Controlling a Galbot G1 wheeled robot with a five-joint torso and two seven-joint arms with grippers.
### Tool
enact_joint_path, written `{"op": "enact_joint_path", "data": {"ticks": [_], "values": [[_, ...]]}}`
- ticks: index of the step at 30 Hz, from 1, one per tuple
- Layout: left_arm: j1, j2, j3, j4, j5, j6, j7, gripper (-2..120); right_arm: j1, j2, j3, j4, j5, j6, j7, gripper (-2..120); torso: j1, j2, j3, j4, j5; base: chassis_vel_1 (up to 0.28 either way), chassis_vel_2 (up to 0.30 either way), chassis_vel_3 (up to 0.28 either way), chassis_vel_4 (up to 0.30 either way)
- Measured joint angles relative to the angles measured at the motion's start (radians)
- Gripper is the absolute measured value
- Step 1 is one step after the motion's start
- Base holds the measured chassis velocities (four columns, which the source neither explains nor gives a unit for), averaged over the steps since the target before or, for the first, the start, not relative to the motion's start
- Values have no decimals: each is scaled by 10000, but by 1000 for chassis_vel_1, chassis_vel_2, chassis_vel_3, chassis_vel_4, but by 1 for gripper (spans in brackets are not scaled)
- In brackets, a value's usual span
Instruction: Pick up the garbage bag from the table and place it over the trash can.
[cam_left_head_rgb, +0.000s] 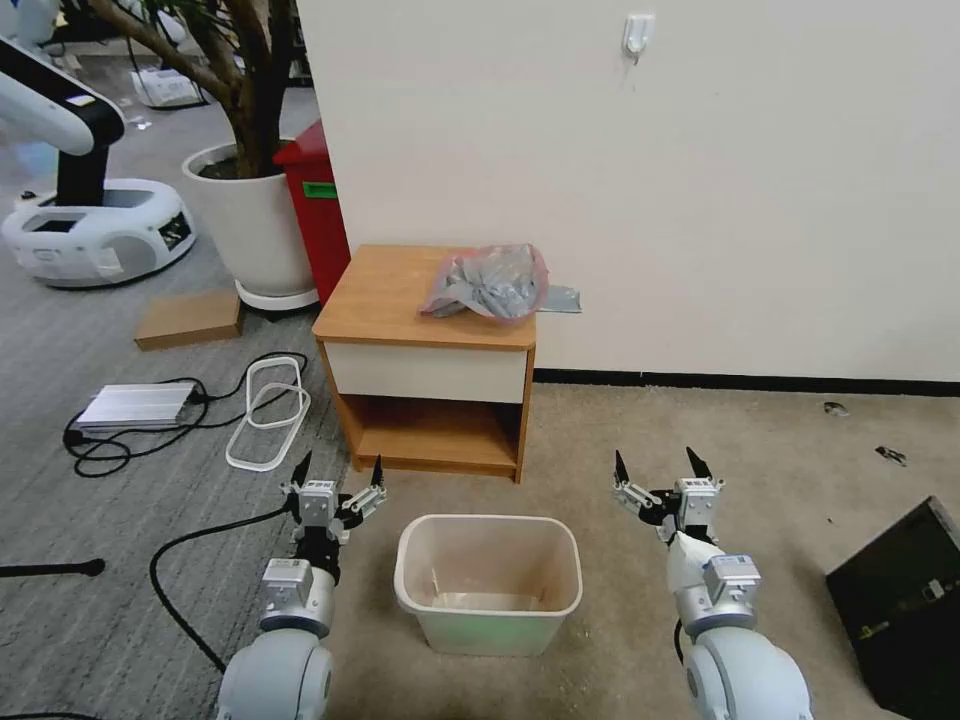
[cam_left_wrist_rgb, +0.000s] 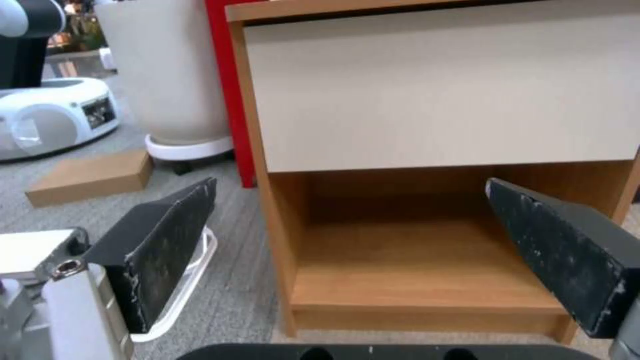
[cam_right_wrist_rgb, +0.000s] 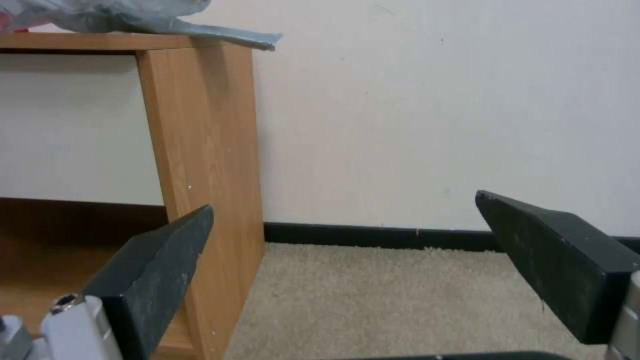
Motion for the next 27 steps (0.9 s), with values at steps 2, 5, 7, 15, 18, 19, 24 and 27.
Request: {"op": "enact_joint_path", "data": {"ticks": [2, 5, 7, 15, 18, 19, 24, 27], "values": [[0, 0, 0, 0, 0, 0, 0, 100, 0, 0, 0, 0, 0, 0, 0, 100, 0, 0, 0, 0, 0, 0, 0, 0, 0], [0, 0, 0, 0, 0, 0, 0, 100, 0, 0, 0, 0, -1, 0, 0, 100, 0, 0, 0, 0, 0, 0, 0, 0, 0], [0, 0, 0, 0, 0, 0, 0, 100, 0, 0, 0, 0, 0, 0, 0, 100, 0, 0, 0, 0, 0, 0, 0, 0, 0], [0, 0, 0, 0, 0, 0, 0, 100, 0, 0, 0, 0, 0, 0, 0, 100, 1, 0, 0, 0, 0, 0, 0, 0, 0], [0, 0, 0, 0, 0, 0, 0, 100, 0, 0, 0, 0, 0, 0, 0, 100, 0, 0, 0, 0, 0, 0, 0, 0, 0], [0, 0, 0, 0, 0, 0, 0, 100, 0, 0, 0, 0, 0, 0, 0, 100, 0, 0, 0, 0, 0, 0, 0, 0, 0], [0, 0, 0, 0, 0, 0, 0, 100, 0, 0, 0, 0, 0, 0, 0, 100, 0, 0, 0, 0, 0, 0, 0, 0, 0], [0, 0, 0, 0, 0, 0, 0, 100, 0, 0, 0, 0, 0, 0, 0, 100, 0, 0, 0, 0, 0, 0, 0, 0, 0]]}}
